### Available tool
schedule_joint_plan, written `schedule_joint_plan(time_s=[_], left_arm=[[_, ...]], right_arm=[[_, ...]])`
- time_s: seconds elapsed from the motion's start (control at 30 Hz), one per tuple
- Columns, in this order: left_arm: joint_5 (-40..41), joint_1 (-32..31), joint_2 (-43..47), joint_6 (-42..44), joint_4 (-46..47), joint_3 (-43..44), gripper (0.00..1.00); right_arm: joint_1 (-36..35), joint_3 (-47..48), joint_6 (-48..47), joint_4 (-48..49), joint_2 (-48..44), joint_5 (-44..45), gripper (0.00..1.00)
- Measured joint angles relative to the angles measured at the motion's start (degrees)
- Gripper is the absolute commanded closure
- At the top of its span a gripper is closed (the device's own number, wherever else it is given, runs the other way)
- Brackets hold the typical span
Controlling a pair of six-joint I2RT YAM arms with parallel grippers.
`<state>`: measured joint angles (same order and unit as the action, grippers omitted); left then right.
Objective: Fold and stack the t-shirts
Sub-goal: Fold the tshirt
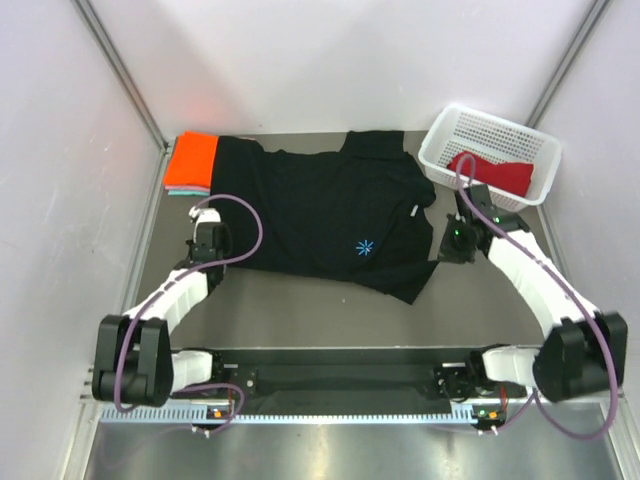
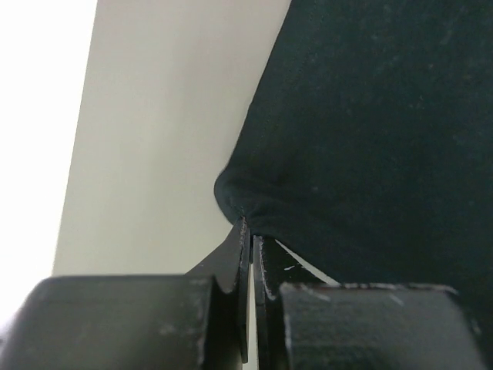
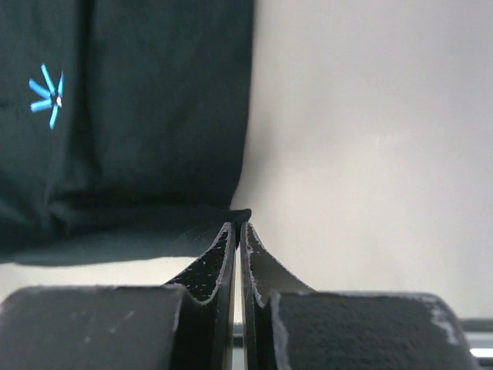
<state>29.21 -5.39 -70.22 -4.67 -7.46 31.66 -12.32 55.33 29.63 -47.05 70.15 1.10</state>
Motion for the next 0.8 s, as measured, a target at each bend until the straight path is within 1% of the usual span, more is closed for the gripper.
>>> schedule_joint_plan(time_s=[0.13,0.47,0.67,0.8], left_arm=[[0.68,0.00,-5.57,5.44,0.83,4.35,1.00],[2.03,-0.02,-17.99,16.76,4.55,13.77,1.00],[2.80,-0.11,-24.65,20.04,7.10,17.84,0.98],[4.09,-0.61,-27.82,21.38,7.69,19.37,0.97]], right_arm=[[-0.07,6.82,-3.43,2.23,8.57,1.70,0.99],[-0.07,21.97,-10.60,4.17,22.64,2.64,0.97],[-0.07,28.30,-14.71,4.39,29.44,1.73,0.96],[-0.09,29.64,-16.55,4.46,31.78,1.66,0.96]])
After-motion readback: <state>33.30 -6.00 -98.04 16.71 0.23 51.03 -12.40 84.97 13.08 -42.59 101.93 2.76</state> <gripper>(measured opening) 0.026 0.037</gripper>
